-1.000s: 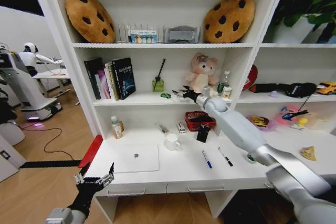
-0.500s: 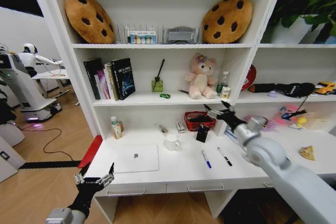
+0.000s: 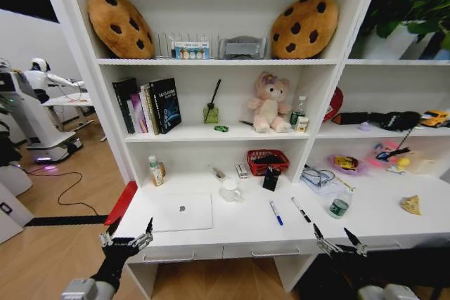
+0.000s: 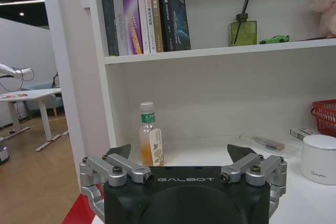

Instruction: Organize the objects on the table.

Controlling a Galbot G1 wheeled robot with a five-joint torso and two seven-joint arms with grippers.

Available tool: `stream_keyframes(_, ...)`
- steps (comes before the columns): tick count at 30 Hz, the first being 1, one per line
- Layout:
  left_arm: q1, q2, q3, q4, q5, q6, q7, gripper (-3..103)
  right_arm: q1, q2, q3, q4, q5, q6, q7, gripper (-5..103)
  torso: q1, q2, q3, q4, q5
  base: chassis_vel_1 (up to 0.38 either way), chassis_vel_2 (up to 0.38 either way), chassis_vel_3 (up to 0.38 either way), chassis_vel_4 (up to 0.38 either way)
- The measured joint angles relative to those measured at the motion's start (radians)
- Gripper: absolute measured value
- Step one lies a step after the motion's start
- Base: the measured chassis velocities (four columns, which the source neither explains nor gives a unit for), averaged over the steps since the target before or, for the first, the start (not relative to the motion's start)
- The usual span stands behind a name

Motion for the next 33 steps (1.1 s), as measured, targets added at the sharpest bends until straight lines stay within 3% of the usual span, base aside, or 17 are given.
stream_keyframes(15, 0.0, 0.0, 0.0, 0.0, 0.0, 0.0, 0.0, 100, 0.048, 0.01, -0.036, -0.038, 0.009, -0.006, 0.008, 100, 0.0, 0.0, 0.0, -0.0004, 0.0002, -0.119, -0.127, 0.132, 0.119)
stream_keyframes(20, 0.0, 0.0, 0.0, 0.0, 0.0, 0.0, 0.0, 100, 0.101, -0.01, -0.121, -0.068, -0.013, -0.012, -0.005, 100, 0.0, 0.0, 0.0, -0.0007, 0.0002, -0.124, -0.111, 0.107, 0.089)
stream_keyframes(25, 0.0, 0.0, 0.0, 0.0, 0.0, 0.0, 0.0, 100, 0.184, -0.061, -0.241, -0.07, 0.006, -0.095, 0.012, 100, 0.0, 0.0, 0.0, -0.0003, 0.0, 0.033, 0.016, -0.02, 0.002)
stream_keyframes(28, 0.0, 0.0, 0.0, 0.0, 0.0, 0.0, 0.0, 100, 0.306, -0.11, -0.343, -0.085, 0.011, -0.204, 0.06, 100, 0.0, 0.0, 0.0, -0.0002, -0.0001, 0.033, 0.028, -0.03, -0.019)
stream_keyframes(31, 0.0, 0.0, 0.0, 0.0, 0.0, 0.0, 0.0, 100, 0.344, -0.118, -0.367, -0.099, 0.017, -0.234, 0.084, 100, 0.0, 0.0, 0.0, -0.0004, -0.0002, 0.016, 0.009, -0.017, -0.007)
stream_keyframes(33, 0.0, 0.0, 0.0, 0.0, 0.0, 0.0, 0.0, 100, 0.459, -0.139, -0.427, -0.164, 0.047, -0.3, 0.153, 100, 0.0, 0.0, 0.0, -0.0001, 0.0002, 0.0, 0.0, 0.0, 0.0)
